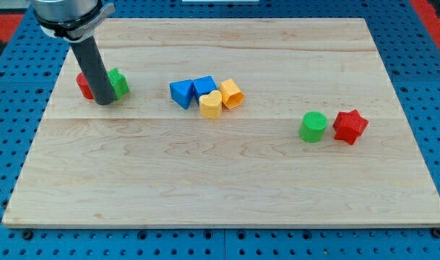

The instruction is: Move the green circle to the bottom right of the red circle

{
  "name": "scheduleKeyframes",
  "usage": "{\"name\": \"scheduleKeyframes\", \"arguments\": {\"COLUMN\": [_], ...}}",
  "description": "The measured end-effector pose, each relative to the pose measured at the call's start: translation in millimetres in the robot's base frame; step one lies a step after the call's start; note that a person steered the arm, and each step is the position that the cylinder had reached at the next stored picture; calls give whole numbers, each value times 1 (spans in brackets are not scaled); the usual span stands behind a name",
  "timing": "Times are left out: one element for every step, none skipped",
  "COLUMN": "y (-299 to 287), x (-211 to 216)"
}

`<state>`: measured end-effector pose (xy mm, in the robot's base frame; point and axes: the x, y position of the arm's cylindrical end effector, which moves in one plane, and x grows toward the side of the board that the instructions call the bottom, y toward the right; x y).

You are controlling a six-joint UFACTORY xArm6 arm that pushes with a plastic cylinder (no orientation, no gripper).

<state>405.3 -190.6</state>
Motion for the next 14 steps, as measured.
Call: {"name": "scheduleKeyframes", "arguments": {"y": [56,153,218,281,371,434,526,531,477,416,342,293,245,200], "x": [49,92,96,127,137,137,117,92,71,60,60,60,60,59]}}
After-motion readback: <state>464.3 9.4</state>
